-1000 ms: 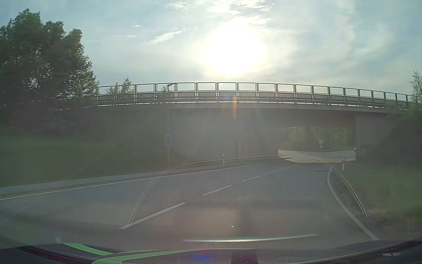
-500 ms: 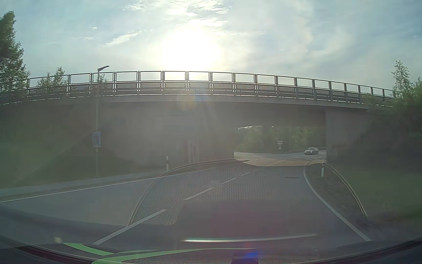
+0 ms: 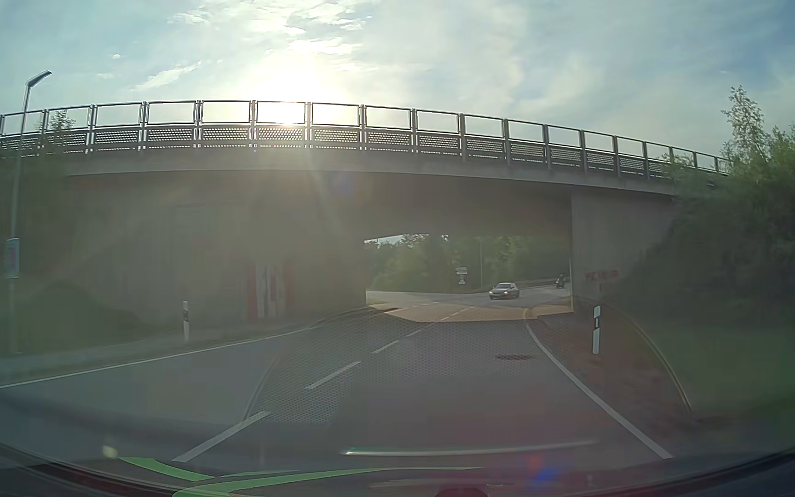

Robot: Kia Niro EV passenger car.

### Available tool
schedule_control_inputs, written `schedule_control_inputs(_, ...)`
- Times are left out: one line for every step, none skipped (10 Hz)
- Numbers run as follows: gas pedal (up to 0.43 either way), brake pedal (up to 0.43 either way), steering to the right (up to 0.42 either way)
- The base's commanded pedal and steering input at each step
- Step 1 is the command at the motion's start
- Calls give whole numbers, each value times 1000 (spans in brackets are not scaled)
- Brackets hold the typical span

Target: Follow the waypoints while adhering to traffic rules and regulations

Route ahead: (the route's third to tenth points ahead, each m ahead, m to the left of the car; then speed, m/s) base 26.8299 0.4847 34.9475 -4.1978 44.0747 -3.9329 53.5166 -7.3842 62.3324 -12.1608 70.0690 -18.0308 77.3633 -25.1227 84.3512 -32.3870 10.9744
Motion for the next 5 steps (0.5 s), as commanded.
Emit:
schedule_control_inputs(157,0,63)
schedule_control_inputs(157,0,58)
schedule_control_inputs(150,0,56)
schedule_control_inputs(130,0,50)
schedule_control_inputs(98,0,40)
